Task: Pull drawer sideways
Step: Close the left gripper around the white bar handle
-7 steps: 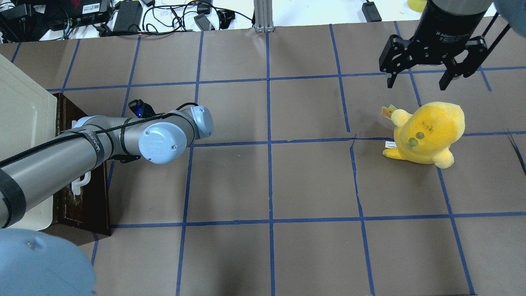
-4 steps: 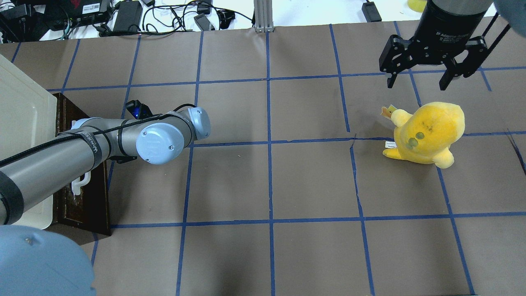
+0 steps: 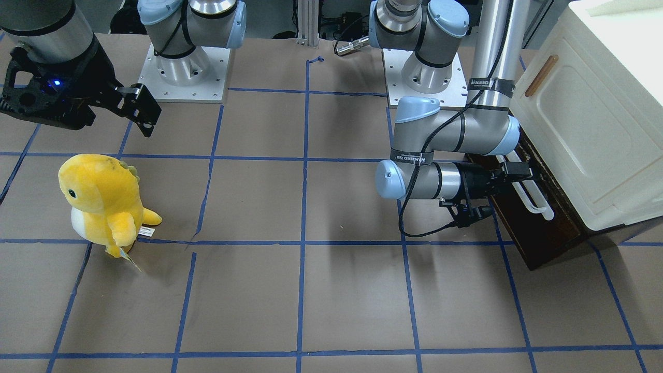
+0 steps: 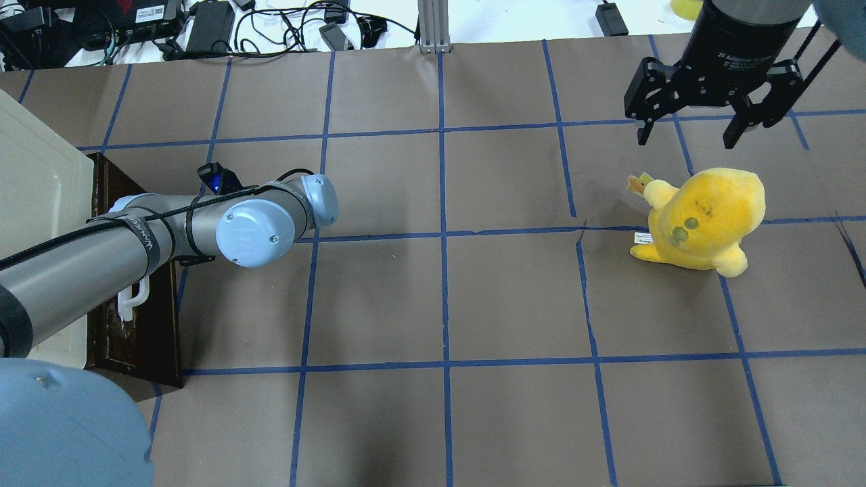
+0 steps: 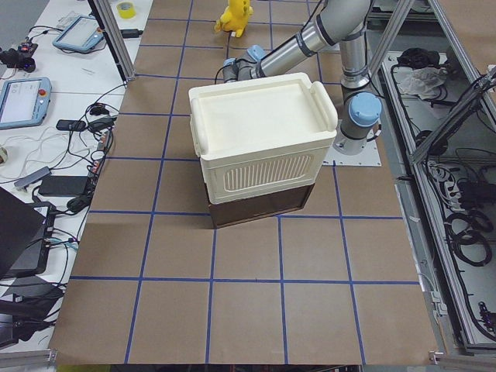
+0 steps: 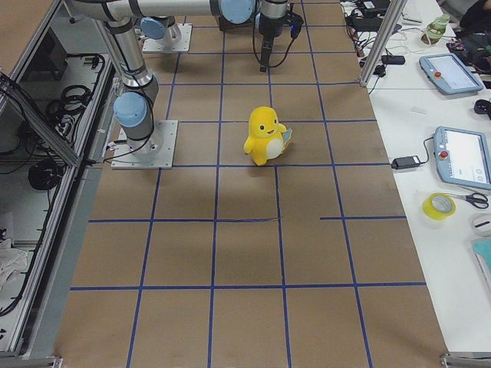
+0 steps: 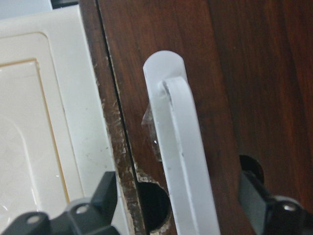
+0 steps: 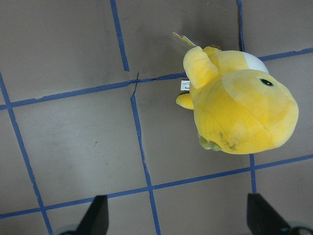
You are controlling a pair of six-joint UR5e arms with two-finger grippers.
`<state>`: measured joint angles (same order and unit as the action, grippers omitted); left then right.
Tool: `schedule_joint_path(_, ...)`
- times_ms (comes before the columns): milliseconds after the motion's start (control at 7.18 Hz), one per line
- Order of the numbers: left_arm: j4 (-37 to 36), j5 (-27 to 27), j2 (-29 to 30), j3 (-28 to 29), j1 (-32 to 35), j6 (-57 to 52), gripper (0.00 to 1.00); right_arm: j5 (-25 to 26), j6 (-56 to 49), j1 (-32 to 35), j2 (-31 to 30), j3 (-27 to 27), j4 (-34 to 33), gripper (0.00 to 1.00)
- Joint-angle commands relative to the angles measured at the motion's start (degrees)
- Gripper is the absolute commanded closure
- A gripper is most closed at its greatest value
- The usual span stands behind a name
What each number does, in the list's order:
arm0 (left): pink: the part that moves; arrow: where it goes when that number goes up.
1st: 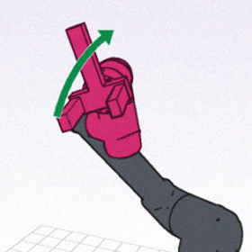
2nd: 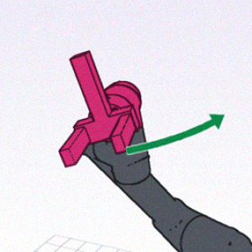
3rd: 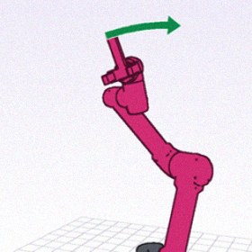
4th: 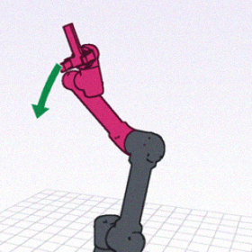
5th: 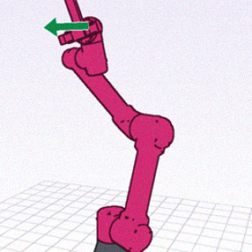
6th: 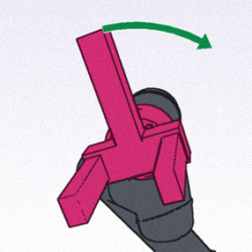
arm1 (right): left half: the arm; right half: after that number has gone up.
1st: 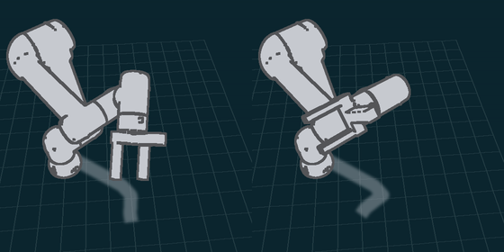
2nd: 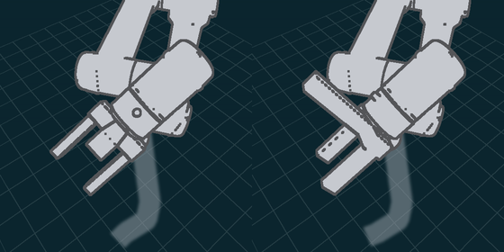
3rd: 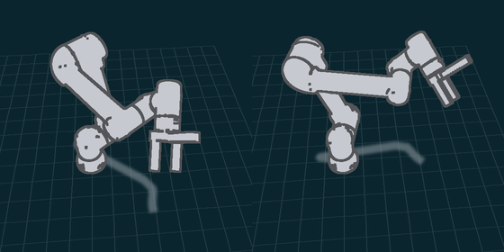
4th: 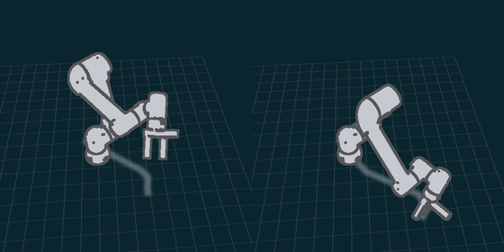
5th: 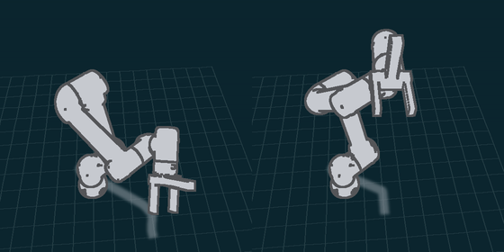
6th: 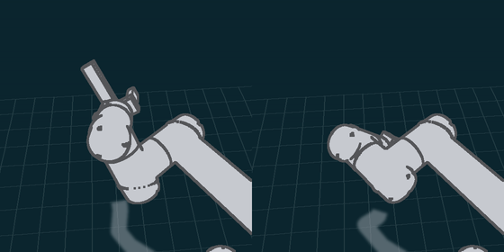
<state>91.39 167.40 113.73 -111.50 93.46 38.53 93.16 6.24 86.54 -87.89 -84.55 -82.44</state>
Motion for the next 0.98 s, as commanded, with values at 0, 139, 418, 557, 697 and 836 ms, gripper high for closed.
schedule_joint_path(0, 0.02, -0.14, 0.62, 0.14, -0.29, 0.22, 0.18, 0.0, 0.0, 0.03, 0.0, 0.0, 0.0, 0.0)
schedule_joint_path(139, -0.07, -0.14, 0.79, 0.22, -0.29, -0.3, 0.18, 0.0, 0.0, 0.03, 0.0, 0.0, 0.0, 0.0)
schedule_joint_path(418, -0.07, 0.12, 0.88, 0.4, 0.32, -0.74, 0.19, 0.0, 0.0, 0.03, 0.0, 0.0, 0.0, 0.0)
schedule_joint_path(557, 0.02, 0.12, 0.88, 0.4, 0.32, -0.83, 0.41, 0.0, 0.0, 0.03, 0.0, 0.0, 0.0, 0.0)
schedule_joint_path(697, 0.02, 0.12, 0.88, 0.4, 0.41, -0.74, 0.45, 0.0, 0.0, 0.03, 0.0, 0.0, 0.0, 0.0)
schedule_joint_path(836, 0.02, 0.12, 0.88, 0.4, 0.41, -0.83, 0.61, 0.0, 0.0, -0.06, 0.0, 0.0, 0.0, 0.0)
